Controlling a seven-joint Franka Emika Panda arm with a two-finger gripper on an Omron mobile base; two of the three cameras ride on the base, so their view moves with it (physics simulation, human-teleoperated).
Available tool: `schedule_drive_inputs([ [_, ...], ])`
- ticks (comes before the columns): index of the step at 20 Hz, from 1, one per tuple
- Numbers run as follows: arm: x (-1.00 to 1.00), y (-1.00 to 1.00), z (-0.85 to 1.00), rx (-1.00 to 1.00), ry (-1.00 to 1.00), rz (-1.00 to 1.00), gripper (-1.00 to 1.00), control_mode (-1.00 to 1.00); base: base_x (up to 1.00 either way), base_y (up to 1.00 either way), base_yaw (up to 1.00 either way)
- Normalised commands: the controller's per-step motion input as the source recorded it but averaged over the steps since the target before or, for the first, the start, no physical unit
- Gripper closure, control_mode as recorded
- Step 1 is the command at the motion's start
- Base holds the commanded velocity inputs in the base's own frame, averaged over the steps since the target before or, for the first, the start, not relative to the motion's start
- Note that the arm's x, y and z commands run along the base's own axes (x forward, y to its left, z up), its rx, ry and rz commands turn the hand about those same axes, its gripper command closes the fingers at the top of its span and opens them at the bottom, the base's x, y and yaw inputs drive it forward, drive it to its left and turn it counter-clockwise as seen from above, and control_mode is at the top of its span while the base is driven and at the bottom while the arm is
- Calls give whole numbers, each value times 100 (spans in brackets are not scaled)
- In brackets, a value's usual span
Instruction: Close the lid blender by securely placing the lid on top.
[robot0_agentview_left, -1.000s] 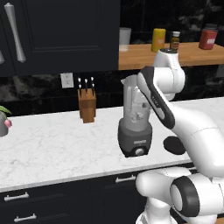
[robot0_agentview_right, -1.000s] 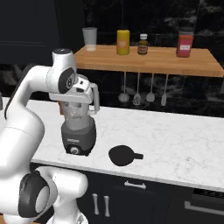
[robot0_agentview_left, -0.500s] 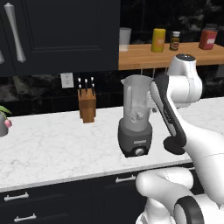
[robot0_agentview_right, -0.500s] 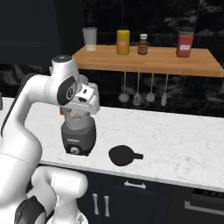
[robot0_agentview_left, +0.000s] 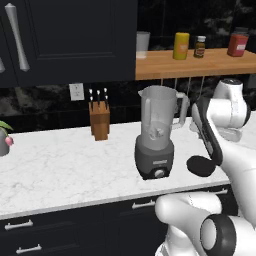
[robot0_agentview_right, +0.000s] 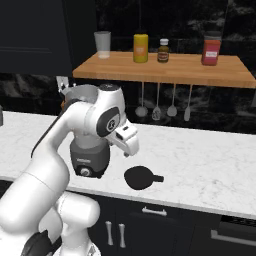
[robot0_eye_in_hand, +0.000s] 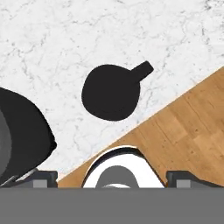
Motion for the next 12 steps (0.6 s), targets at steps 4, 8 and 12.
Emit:
schedule_drive_inputs([
  [4, 0, -100, -78, 20, 9, -52, -100, -100, 0, 0, 0],
  [8, 20, -67, -99, 15, 2, -43, -100, -100, 0, 0, 0],
  [12, 25, -53, -68, 17, 0, -29, -100, -100, 0, 0, 0],
])
